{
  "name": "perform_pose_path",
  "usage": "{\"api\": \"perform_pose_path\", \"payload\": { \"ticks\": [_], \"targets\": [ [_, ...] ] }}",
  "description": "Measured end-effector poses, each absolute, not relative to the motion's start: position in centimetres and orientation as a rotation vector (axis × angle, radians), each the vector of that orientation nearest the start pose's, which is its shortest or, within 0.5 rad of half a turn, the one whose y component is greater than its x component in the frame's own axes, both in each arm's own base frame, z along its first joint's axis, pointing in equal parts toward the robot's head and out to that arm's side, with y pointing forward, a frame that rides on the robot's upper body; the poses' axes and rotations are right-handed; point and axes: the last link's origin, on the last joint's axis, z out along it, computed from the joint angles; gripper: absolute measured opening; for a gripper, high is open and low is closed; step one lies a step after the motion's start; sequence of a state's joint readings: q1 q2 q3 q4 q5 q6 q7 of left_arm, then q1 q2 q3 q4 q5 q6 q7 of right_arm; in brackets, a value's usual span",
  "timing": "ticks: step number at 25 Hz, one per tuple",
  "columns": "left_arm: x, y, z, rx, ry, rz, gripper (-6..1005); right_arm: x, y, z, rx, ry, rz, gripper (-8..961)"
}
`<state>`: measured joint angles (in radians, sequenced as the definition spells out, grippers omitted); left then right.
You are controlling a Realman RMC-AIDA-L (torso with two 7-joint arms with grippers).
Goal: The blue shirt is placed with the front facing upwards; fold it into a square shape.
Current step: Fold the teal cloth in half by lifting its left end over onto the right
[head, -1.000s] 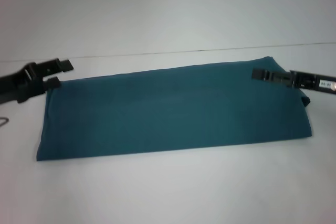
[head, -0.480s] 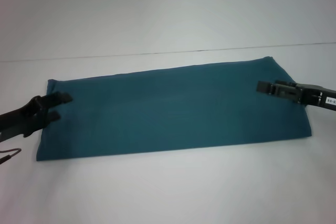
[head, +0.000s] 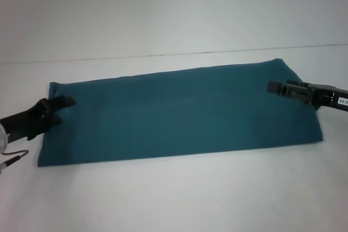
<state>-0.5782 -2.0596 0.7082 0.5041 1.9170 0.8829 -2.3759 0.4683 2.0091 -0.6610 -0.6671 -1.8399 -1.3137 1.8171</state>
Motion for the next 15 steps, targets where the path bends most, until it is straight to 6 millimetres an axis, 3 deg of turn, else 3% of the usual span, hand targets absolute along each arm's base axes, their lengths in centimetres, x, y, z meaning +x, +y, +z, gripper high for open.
{"api": "perform_pose_path", "payload": {
  "ticks": [10,15],
  "targets": [
    [-32.6,39.0,-0.4,-1.625,-1.884,-0.725,711,30.9,35.8,5.4,-2.187,1.235,0.806,915],
    [-31.5,39.4,1.6,-1.715,-1.826,-0.77,713,30.8,35.7,5.4,-2.19,1.238,0.808,915]
  ]
}}
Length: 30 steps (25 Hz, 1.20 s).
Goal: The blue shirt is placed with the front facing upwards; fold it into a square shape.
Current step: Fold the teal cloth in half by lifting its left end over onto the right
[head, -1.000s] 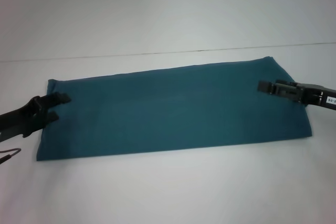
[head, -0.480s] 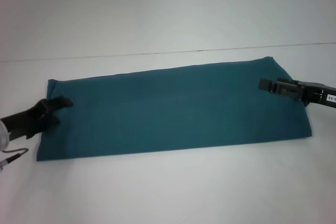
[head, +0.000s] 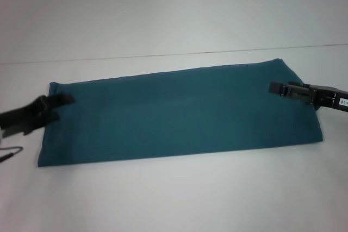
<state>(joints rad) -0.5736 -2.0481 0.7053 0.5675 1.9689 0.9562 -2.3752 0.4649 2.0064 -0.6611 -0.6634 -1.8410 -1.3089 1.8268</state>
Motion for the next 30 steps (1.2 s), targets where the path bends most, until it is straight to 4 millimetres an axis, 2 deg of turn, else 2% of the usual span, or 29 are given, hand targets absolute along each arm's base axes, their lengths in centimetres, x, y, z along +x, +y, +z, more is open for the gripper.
{"api": "perform_pose_path", "payload": {
  "ticks": [3,6,9,17,21,23,30],
  "targets": [
    [-31.0,39.6,3.0,-1.813,-1.745,-0.699,714,30.8,35.7,5.4,-2.192,1.239,0.809,916],
    [-30.8,40.0,3.8,-1.938,-1.637,-0.498,715,30.8,35.7,5.4,-2.196,1.236,0.806,916],
    [-30.6,40.5,4.2,-1.981,-1.589,-0.361,716,30.8,35.8,5.6,-2.199,1.232,0.802,916],
    [-30.1,40.9,4.2,-1.967,-1.594,-0.375,787,30.7,35.7,5.5,-2.206,1.236,0.805,916],
    [-30.5,41.2,4.1,-1.862,-1.665,-0.406,817,30.7,35.7,5.5,-2.206,1.236,0.805,916],
    [-31.1,41.2,3.6,-1.751,-1.752,-0.45,826,30.7,35.8,5.5,-2.206,1.236,0.805,915],
    [-30.9,41.2,2.5,-1.744,-1.748,-0.441,827,30.6,35.9,5.5,-2.205,1.234,0.804,915]
  ]
}}
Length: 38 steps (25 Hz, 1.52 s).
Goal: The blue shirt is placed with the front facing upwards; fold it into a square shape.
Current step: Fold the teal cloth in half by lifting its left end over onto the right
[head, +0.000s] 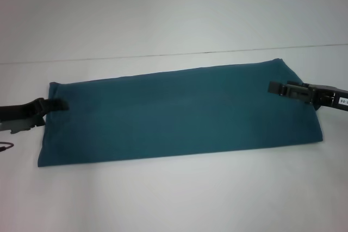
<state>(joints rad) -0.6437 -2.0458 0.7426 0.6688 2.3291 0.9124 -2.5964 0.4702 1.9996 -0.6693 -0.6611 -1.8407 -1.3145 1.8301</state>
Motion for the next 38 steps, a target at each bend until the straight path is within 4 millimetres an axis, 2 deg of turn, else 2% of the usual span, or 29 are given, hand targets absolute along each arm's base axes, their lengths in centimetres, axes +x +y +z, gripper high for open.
{"api": "perform_pose_path", "payload": {
  "ticks": [10,30,38],
  "targets": [
    [-31.1,41.7,1.9,-1.788,-1.641,-0.373,794,30.8,35.8,5.6,-2.202,1.235,0.803,915],
    [-31.4,41.5,1.1,-1.798,-1.65,-0.317,728,31.0,35.5,5.6,-2.197,1.243,0.803,916],
    [-29.8,41.2,-0.2,-1.884,-1.695,-0.326,702,31.1,35.5,5.6,-2.195,1.244,0.804,915]
  ]
}}
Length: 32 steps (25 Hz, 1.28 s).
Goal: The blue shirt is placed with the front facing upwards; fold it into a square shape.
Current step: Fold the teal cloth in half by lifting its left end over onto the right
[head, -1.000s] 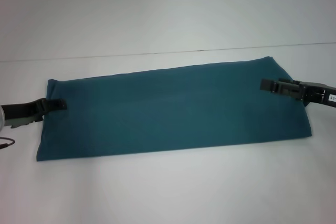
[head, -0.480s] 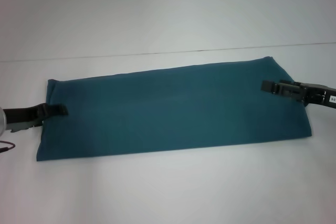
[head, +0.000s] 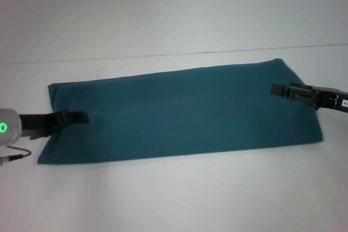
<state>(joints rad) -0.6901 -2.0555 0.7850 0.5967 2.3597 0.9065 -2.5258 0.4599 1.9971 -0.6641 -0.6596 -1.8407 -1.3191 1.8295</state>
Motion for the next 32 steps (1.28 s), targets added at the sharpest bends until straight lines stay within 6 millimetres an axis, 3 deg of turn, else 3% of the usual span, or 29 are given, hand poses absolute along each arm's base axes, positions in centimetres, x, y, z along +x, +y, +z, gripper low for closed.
{"api": "perform_pose_path", "payload": {
  "ticks": [6,12,23,29,32],
  "targets": [
    [-28.1,41.8,-0.4,-1.939,-1.704,-0.349,682,31.1,35.5,5.6,-2.195,1.242,0.804,915],
    [-27.8,42.0,-0.3,-1.937,-1.715,-0.345,662,31.2,35.3,5.6,-2.194,1.246,0.805,916],
    [-27.8,41.9,-0.2,-1.95,-1.709,-0.34,185,31.3,35.3,5.7,-2.192,1.246,0.81,916],
    [-27.0,41.7,0.3,-2.049,-1.665,-0.36,76,31.3,35.3,5.7,-2.19,1.25,0.812,915],
    [-26.9,41.3,0.9,-2.085,-1.662,-0.411,76,31.3,35.3,5.7,-2.188,1.252,0.814,915]
  ]
}}
